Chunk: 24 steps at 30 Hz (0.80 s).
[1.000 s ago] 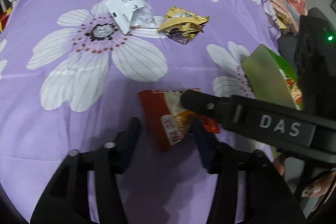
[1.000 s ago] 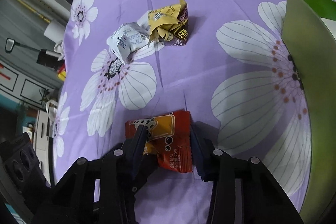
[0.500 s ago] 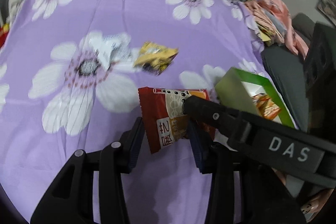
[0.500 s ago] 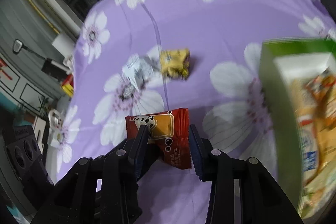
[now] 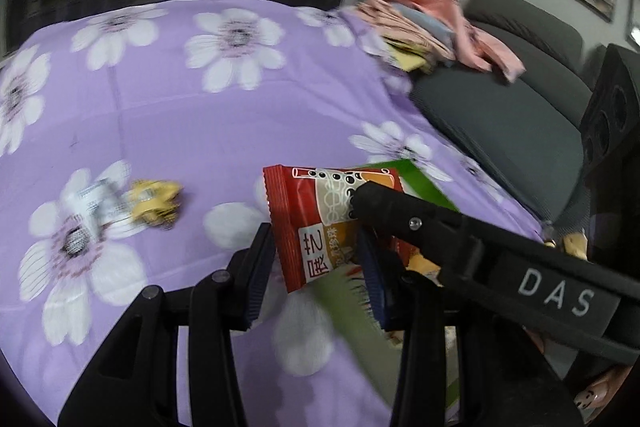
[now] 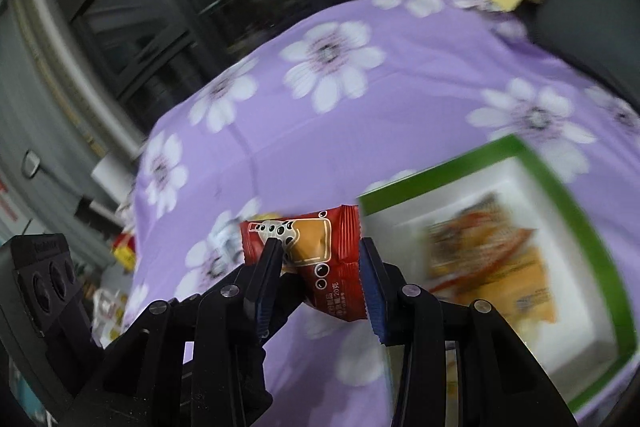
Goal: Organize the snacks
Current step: 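Carry the red pack into the white box and open the right gripper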
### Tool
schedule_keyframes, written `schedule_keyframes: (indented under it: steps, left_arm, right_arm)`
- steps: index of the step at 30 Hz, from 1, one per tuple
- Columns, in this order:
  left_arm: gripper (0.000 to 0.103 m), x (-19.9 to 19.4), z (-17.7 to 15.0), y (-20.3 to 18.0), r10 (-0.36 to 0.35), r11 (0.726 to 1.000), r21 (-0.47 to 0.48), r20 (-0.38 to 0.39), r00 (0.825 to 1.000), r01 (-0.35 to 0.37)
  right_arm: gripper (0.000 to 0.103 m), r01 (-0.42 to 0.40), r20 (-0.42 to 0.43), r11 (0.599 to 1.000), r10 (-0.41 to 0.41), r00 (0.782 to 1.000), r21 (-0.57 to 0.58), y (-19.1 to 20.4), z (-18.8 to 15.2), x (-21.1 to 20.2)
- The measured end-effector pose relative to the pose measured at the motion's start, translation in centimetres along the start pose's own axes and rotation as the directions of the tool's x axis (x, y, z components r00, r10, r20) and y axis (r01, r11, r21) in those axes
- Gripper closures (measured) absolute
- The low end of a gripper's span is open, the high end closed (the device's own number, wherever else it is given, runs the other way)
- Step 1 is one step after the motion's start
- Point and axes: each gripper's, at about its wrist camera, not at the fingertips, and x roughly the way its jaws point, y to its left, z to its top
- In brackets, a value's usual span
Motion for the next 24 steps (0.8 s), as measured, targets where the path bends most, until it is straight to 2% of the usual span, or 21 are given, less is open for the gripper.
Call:
schedule_keyframes:
  steps: [3, 7, 14, 19, 24]
  left_arm:
    - [0.063, 1.9, 0.4, -1.9, -0.036, 0.999, 0.027, -0.031, 0.999, 0.036]
    - [0.063, 4.3, 0.2, -3.8, -0.049, 0.997, 0.062, -0.088, 0.995, 0.055]
    - [0.063, 7.7, -0.6, -5.7, -0.062, 0.996, 0.055, -0.192, 0.979, 0.074]
    - [0.063, 9.0, -1.2, -6.1, -0.097, 0.993, 0.036, -0.254, 0.962, 0.11]
    - [0.063, 9.5, -1.5, -6.4, -0.088, 0.995, 0.024, -0.277, 0.957, 0.098]
  right_arm:
    - [0.061, 0.032, 0.011, 0.998, -0.033, 0.999, 0.052, -2.2, 0.5, -0.4]
    - [0.061, 0.062, -0.035, 0.987, -0.057, 0.998, 0.151, -5.9, 0.7, 0.1]
    - [0.061, 0.113, -0.096, 0.959, -0.091, 0.991, 0.261, -10.0, 0.3, 0.8]
    - [0.061, 0.139, -0.143, 0.936, -0.097, 0.985, 0.324, -12.1, -0.3, 1.3]
    - [0.061, 0.159, -0.166, 0.927, -0.108, 0.98, 0.339, -12.7, -0.6, 1.7]
